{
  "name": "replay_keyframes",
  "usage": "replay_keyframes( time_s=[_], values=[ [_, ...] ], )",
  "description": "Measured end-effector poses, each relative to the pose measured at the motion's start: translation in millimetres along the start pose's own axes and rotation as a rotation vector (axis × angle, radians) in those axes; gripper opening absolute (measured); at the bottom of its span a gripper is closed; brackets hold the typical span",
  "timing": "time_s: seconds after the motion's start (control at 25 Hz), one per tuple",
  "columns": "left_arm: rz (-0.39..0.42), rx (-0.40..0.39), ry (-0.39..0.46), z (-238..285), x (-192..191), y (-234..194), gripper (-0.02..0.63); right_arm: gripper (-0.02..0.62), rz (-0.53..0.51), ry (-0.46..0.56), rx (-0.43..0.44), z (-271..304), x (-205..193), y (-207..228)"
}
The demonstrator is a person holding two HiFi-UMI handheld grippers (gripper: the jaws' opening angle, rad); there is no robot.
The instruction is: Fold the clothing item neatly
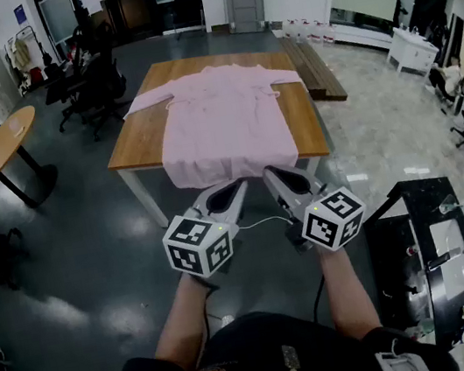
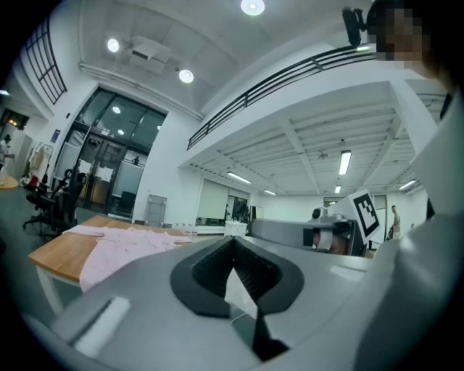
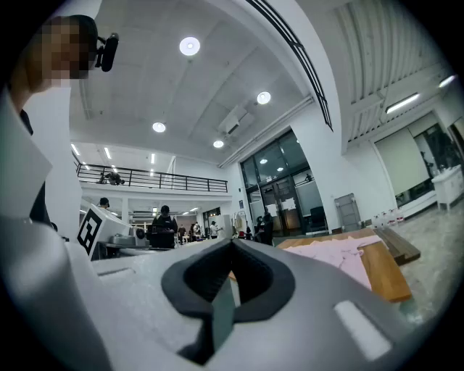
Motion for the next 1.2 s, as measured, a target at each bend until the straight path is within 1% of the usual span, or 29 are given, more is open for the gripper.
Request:
replay_keyframes(
  time_s=[0.52, 0.8, 0.96, 1.08, 1.2],
  values=[
    [0.002, -0.001, -0.001, 5.4, -2.9, 4.3, 0.008, 0.003, 0.025, 0.02, -0.005, -4.0, -1.4, 8.5],
    [0.007, 0.019, -0.011, 10.6, -4.3, 10.4, 0.008, 0.003, 0.044, 0.019, 0.013, -12.8, -1.7, 16.7],
    [0.046, 0.039, -0.025, 19.4, -5.7, 13.1, 0.008, 0.003, 0.023, -0.007, 0.035, -14.5, -3.9, 24.3],
    [0.073, 0.066, -0.032, 27.5, -6.4, 10.3, 0.008, 0.003, -0.002, -0.03, 0.051, -13.8, -4.8, 32.5],
    [0.088, 0.094, -0.045, 33.1, -8.6, 7.5, 0.008, 0.003, -0.005, -0.04, 0.06, -15.3, -5.5, 41.6]
  ],
)
Point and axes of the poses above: the fingertips, and each gripper's own axes: z forward along the fingers, y to its right, x out of its top, the point moved 1 cm from there along -z, backward along the fingers, and after that the axes turned 9 degrees about x, right-handed, at the moved point
